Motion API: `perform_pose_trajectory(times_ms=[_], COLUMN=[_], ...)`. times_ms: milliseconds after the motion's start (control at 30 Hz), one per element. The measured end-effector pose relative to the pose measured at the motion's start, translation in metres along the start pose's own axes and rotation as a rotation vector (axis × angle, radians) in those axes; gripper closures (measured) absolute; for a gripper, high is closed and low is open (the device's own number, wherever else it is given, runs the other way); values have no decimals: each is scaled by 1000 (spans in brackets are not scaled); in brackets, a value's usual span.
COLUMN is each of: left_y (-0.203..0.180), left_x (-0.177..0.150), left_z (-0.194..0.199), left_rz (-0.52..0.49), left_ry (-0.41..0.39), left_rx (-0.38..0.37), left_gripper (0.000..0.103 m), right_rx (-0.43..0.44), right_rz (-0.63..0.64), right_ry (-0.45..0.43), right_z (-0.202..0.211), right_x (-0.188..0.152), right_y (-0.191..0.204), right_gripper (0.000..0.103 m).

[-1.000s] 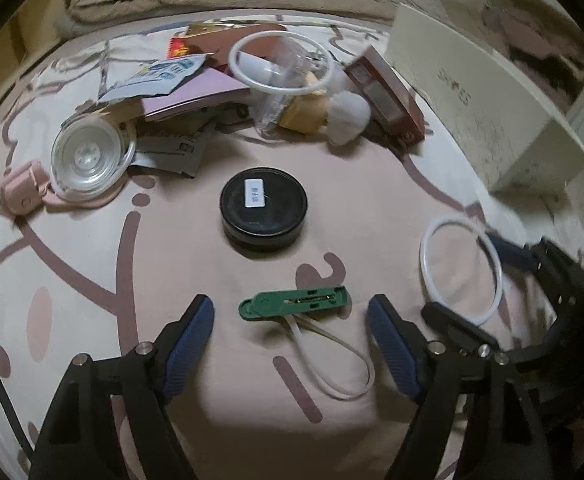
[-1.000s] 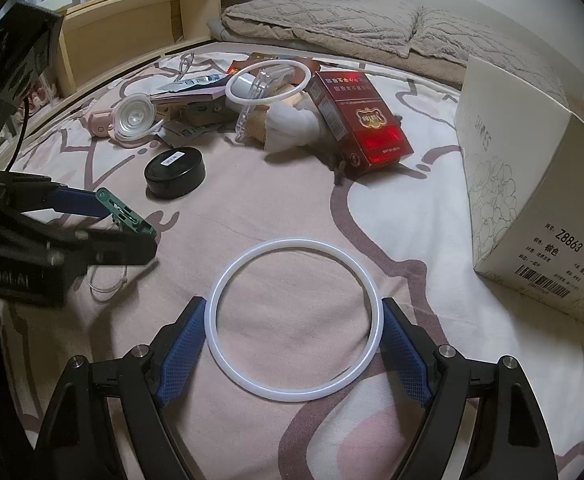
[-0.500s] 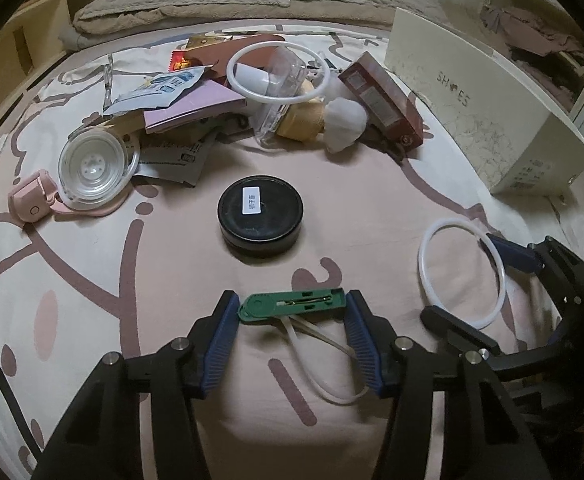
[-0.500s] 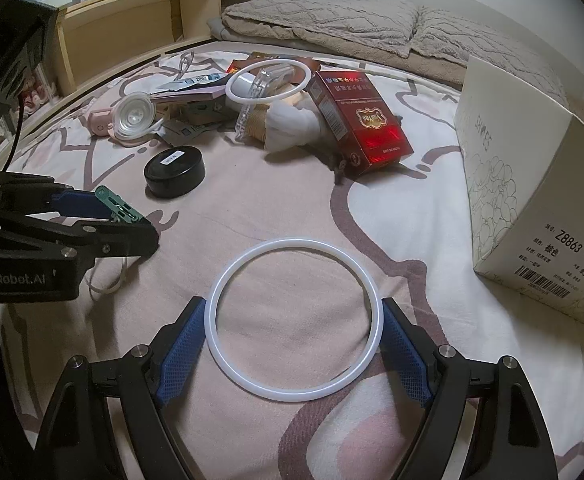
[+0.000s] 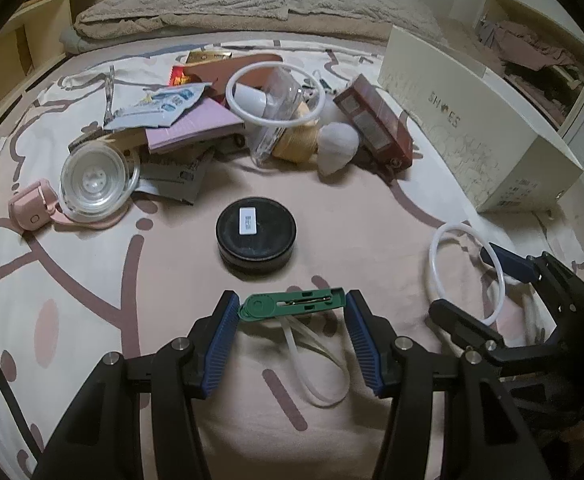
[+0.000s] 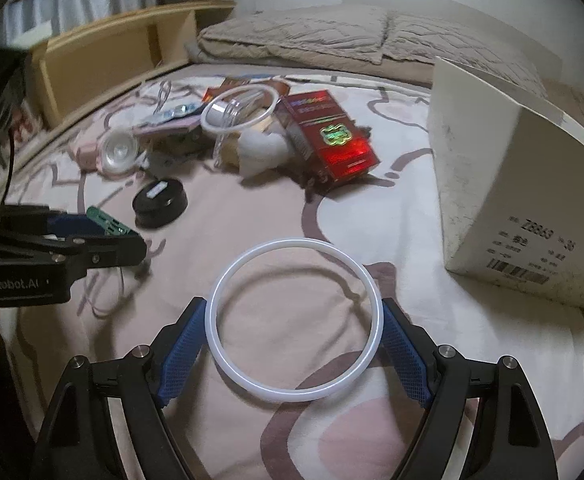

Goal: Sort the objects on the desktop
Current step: 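Carry the white ring over the white box with the right gripper while the left holds the green clip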

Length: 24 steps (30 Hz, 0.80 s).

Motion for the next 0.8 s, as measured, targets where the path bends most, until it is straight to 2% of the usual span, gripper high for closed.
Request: perform_pose_trajectory(times_ms=[367,600,800], left_y=[6,7,3], left_x=[14,17,19], left_z=[15,19,26], left_rz=[15,16,-1], left_ry=[-79,-92,-113], left_rx=[-8,-18,-22], left_gripper=[49,49,49], right_rx=[-9,-19,-35], right_rz=[-66,-80,-101], right_ry=[-92,-149,-242], right_z=[31,53,81], right_x=[16,23,42], right_y=[-18,-27,-41], right_gripper=[19,19,19])
Point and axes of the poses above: each gripper's, at about its wrist camera, not at the fingertips, and z roughly against the way its jaws point, y to its left, x to its top, the point moved 4 cm from there along -z, roughly the way its jaws point, and after that the axes turned 5 degrees about -y, right-handed, at the moved point
